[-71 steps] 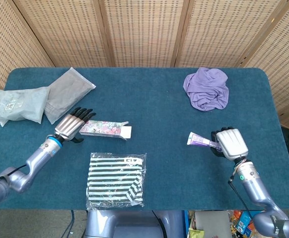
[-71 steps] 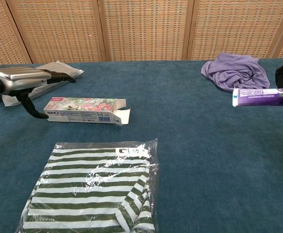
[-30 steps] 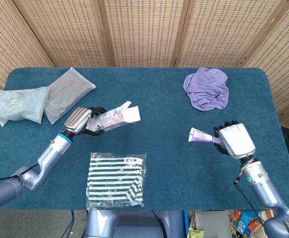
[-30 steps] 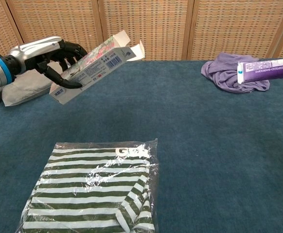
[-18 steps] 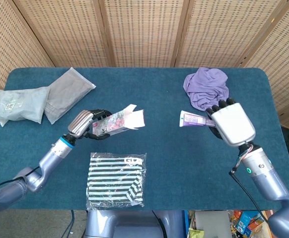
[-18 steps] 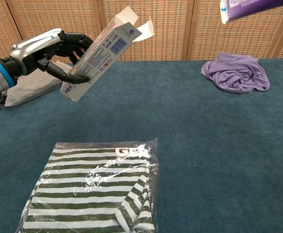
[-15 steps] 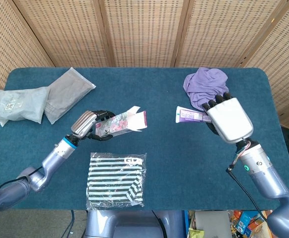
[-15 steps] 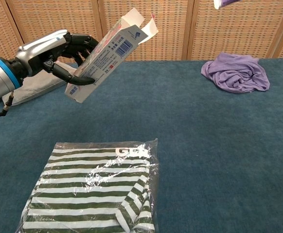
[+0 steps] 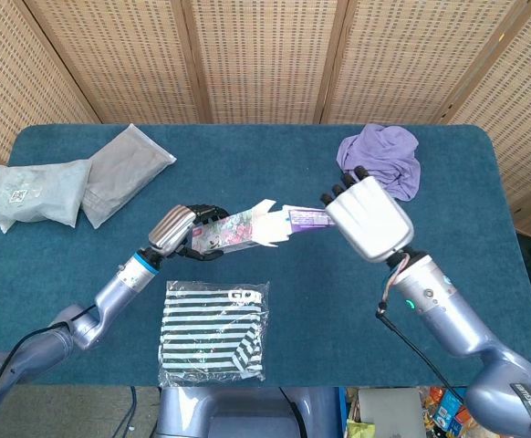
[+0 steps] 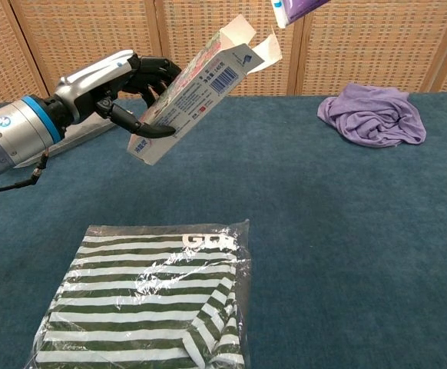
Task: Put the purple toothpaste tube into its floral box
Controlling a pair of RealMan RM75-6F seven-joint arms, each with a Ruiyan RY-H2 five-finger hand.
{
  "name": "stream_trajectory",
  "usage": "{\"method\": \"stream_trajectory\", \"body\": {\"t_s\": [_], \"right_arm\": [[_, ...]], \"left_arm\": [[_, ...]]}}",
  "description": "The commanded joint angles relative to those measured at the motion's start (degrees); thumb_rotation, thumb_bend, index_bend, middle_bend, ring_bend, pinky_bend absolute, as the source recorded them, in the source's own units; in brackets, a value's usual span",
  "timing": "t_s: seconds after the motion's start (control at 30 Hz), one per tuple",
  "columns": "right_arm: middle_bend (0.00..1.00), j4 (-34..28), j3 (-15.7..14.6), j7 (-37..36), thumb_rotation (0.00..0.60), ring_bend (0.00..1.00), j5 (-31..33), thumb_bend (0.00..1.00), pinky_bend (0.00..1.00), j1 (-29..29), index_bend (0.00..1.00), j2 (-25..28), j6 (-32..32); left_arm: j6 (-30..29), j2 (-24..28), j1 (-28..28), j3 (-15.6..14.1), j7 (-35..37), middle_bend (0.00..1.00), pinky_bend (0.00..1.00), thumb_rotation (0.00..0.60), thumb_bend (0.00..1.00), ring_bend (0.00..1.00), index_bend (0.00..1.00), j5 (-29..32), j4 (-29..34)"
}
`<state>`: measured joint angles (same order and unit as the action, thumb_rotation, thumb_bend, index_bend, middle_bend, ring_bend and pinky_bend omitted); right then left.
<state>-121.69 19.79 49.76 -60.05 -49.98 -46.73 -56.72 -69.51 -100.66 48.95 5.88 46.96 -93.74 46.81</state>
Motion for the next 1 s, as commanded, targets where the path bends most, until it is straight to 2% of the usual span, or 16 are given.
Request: {"method": "stream_trajectory", "body": {"t_s": [0.03, 0.5, 1.0], "right_arm": [[0.62, -0.24, -0.23, 2.63, 0.6, 0.46, 2.52, 0.54, 0.42, -2.51, 0.64, -1.1, 0.73], [0.63, -2.02, -1.16, 9.37, 0.6, 0.46, 11.82, 0.55, 0.42, -10.07, 0.64, -2.27, -1.01], [0.63, -4.43, -4.56, 12.47, 0.6, 0.46, 14.26, 0.55, 0.42, -12.72, 0.65, -0.7, -3.23]], "left_arm": [[-0.22, -0.09, 0.21, 0.17, -0.17, 0.47, 0.48, 0.6, 0.25, 0.41, 0.52, 0.14, 0.2], [-0.98, -0.02, 1.93, 1.49, -2.6, 0.48, 0.48, 0.6, 0.25, 0.41, 0.52, 1.21, 3.86], [-1.55, 0.05, 2.25, 1.72, -4.47, 0.48, 0.48, 0.6, 0.25, 0.41, 0.52, 1.98, 3.79]]}}
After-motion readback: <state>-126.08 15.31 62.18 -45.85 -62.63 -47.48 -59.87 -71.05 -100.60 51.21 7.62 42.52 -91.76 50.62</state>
